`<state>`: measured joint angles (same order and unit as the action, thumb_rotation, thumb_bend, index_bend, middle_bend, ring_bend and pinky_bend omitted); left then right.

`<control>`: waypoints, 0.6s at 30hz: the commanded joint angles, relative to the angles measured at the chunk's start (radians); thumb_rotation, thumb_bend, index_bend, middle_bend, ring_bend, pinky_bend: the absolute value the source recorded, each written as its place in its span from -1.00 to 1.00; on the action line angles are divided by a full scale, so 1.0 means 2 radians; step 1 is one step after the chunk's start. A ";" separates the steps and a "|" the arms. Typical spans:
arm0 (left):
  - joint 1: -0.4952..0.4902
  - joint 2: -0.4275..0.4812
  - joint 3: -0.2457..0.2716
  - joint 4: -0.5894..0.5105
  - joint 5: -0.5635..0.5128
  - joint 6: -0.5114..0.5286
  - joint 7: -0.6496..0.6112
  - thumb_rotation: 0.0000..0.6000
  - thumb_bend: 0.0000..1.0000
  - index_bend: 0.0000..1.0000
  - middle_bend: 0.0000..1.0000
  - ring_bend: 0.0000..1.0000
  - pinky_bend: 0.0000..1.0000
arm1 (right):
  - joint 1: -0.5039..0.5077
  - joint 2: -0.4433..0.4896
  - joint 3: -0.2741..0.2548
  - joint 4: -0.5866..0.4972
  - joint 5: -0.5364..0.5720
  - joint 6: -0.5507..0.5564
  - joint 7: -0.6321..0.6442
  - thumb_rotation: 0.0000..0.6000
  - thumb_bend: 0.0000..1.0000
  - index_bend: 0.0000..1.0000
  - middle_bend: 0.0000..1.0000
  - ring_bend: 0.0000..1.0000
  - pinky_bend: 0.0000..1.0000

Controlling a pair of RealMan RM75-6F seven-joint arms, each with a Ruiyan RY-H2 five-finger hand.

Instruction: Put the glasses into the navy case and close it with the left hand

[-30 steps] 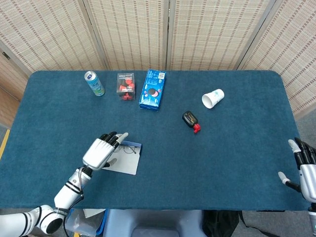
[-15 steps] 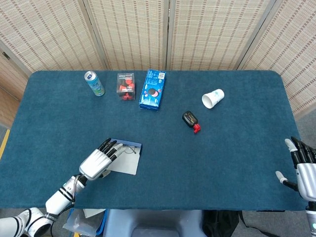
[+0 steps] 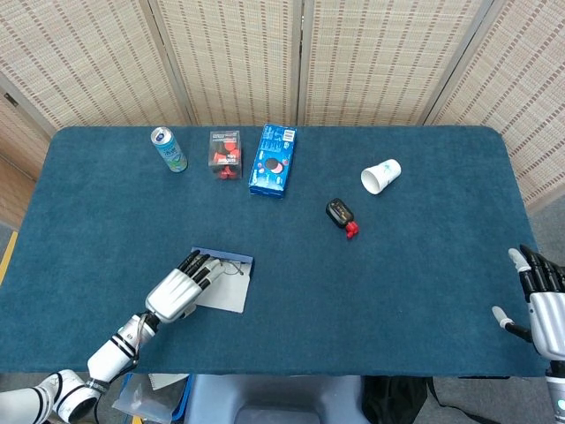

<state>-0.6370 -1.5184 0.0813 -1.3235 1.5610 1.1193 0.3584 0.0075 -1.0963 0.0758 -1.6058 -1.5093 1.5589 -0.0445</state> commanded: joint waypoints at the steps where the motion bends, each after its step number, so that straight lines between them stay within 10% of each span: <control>1: 0.001 -0.004 -0.002 0.004 -0.002 -0.005 0.002 1.00 -0.57 -1.00 -1.00 -1.00 -1.00 | 0.000 0.000 0.000 -0.001 0.000 0.000 0.000 1.00 -0.62 -1.00 -0.89 -0.85 -0.79; 18: 0.004 -0.017 -0.015 0.017 -0.016 -0.032 0.018 1.00 -0.57 -1.00 -1.00 -1.00 -1.00 | -0.003 0.002 -0.001 -0.004 0.002 0.003 -0.003 1.00 -0.62 -1.00 -0.89 -0.85 -0.79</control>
<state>-0.6287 -1.5511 0.0518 -1.2912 1.5301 1.0575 0.3928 0.0024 -1.0930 0.0742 -1.6134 -1.5045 1.5639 -0.0512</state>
